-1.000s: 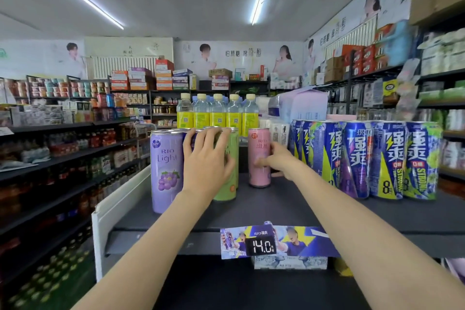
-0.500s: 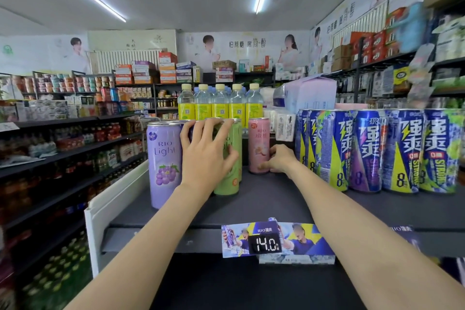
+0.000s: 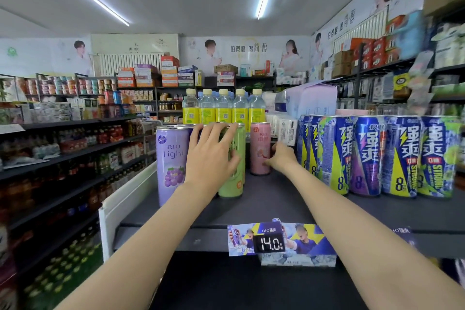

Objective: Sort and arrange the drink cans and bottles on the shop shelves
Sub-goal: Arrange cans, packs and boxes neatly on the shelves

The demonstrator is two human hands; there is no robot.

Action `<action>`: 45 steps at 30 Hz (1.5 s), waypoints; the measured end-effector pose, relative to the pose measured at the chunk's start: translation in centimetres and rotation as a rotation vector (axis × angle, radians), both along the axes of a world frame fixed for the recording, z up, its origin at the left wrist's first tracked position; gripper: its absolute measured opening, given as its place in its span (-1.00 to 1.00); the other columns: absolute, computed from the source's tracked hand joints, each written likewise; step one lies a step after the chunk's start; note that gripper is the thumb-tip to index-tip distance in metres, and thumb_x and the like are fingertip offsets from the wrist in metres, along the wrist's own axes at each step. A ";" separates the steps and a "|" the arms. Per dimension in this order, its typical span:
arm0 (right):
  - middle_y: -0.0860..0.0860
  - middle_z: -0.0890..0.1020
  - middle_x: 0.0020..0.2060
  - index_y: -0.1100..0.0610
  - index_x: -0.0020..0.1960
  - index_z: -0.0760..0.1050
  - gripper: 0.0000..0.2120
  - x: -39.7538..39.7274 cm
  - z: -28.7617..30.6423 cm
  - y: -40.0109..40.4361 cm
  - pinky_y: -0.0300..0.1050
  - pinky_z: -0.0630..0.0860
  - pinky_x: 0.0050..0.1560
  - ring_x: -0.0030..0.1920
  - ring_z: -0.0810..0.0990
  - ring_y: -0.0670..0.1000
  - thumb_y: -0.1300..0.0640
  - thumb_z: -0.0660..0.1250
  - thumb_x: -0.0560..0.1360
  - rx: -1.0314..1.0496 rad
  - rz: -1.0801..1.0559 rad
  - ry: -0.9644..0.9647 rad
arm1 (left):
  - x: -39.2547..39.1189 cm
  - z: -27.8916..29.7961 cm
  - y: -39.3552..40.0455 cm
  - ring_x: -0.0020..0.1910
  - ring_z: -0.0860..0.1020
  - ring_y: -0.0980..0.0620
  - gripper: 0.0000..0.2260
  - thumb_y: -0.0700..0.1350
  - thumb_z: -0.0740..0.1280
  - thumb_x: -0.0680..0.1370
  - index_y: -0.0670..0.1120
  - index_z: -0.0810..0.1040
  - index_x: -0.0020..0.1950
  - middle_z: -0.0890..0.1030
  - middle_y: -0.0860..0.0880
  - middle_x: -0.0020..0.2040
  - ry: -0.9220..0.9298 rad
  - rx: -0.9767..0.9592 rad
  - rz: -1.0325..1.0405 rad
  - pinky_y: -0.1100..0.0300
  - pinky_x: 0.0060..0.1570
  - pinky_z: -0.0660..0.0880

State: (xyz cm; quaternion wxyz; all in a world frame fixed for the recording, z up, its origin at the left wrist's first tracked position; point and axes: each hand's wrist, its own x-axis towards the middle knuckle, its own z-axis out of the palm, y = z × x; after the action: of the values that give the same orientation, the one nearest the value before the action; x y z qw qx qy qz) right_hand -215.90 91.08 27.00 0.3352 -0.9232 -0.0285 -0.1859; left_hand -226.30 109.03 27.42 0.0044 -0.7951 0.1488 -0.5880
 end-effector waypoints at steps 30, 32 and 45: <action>-0.02 0.61 0.07 0.05 0.22 0.39 -0.37 -15.2 -0.9 -0.4 0.01 0.52 0.15 0.05 0.60 -0.02 0.19 0.58 0.23 0.314 0.440 0.026 | -6.5 -0.8 -2.6 0.07 0.55 0.03 -0.54 -0.03 0.45 0.42 -0.13 0.46 0.27 0.57 -0.04 0.15 0.654 -0.583 -0.580 0.18 0.07 0.48; -0.01 0.61 0.06 0.09 0.20 0.40 -0.40 -14.4 -0.8 -1.5 0.02 0.51 0.16 0.05 0.59 -0.01 0.21 0.58 0.23 0.314 0.369 0.026 | -6.3 -0.6 -1.7 0.16 0.48 0.00 -0.57 -0.07 0.39 0.48 -0.13 0.42 0.31 0.51 -0.07 0.19 0.495 -0.508 -0.522 0.23 0.14 0.38; 0.13 0.55 0.19 0.23 0.23 0.39 -0.38 -3.8 -0.6 -0.5 0.02 0.47 0.20 0.20 0.52 0.12 0.15 0.57 0.27 0.182 0.051 0.007 | -1.6 -1.9 2.9 0.35 0.32 -0.11 -0.31 0.17 0.16 0.40 -0.08 0.20 0.48 0.30 -0.04 0.45 0.222 -0.490 -0.146 -0.03 0.23 0.29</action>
State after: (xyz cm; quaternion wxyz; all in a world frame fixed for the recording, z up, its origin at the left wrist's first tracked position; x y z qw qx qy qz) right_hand -219.69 90.57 26.36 0.4227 -0.8885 -0.0337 -0.1757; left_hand -227.94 111.94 25.48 -0.2468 -0.8192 0.0589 -0.5143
